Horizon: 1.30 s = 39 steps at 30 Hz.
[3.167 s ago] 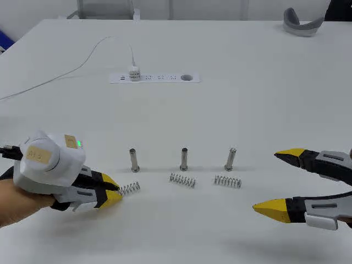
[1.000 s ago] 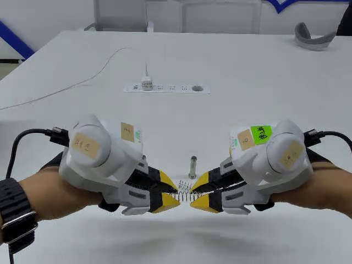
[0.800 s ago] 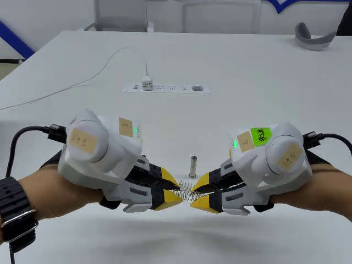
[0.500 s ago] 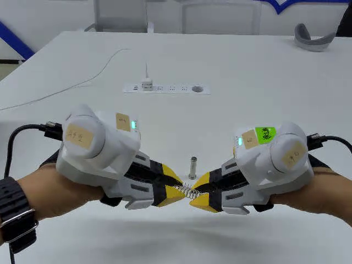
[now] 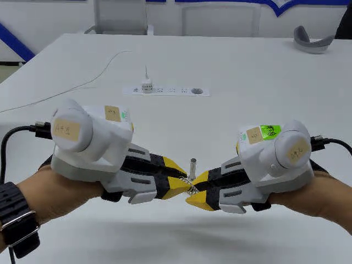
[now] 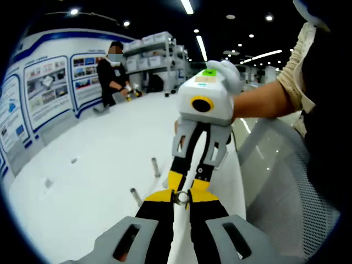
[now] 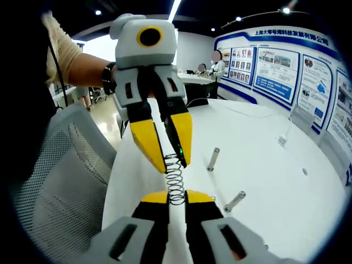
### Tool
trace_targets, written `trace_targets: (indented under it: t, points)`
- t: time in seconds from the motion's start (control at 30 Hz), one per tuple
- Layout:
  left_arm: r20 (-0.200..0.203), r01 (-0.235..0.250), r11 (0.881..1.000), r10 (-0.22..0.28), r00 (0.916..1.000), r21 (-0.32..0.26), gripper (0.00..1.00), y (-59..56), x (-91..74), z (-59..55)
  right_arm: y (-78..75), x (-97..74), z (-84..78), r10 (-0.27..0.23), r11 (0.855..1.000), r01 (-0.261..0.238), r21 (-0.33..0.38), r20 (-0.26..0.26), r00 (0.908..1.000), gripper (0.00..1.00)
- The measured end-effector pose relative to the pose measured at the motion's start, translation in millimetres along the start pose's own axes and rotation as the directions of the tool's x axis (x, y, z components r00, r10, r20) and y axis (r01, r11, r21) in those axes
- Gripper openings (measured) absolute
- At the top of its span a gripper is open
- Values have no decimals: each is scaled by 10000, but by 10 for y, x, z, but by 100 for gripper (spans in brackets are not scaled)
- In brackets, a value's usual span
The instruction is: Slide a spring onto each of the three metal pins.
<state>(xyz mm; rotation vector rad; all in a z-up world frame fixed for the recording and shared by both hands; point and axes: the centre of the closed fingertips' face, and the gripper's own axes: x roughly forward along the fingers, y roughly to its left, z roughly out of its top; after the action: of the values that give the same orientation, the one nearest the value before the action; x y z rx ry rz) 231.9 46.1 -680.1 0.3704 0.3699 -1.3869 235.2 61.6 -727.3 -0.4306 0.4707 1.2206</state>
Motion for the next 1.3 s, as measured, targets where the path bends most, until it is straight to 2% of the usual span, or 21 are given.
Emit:
trace_targets:
  t: [0.53, 0.87, 1.0, 1.3]
  points:
    - [470, -86, 9999, 93, 9988, -146, 8, 16, -20, 95, 79, 128, 132, 214, 9992, -229, 342, 442, 9988, 11]
    - [370, -111, 9996, 121, 9992, -251, 8, 39, -45, 45, 81, 163, 130, 216, 9986, -239, 476, 467, 9987, 13]
    - [267, -105, 9997, 111, 9996, -239, 8, 45, -47, 16, 75, 162, 172, 171, 9989, -199, 431, 635, 9978, 18]
    - [78, -302, 9992, 305, 9995, -272, 8, 134, -129, -48, 47, 94, 148, 7, 9989, -35, 468, 602, 9982, 26]
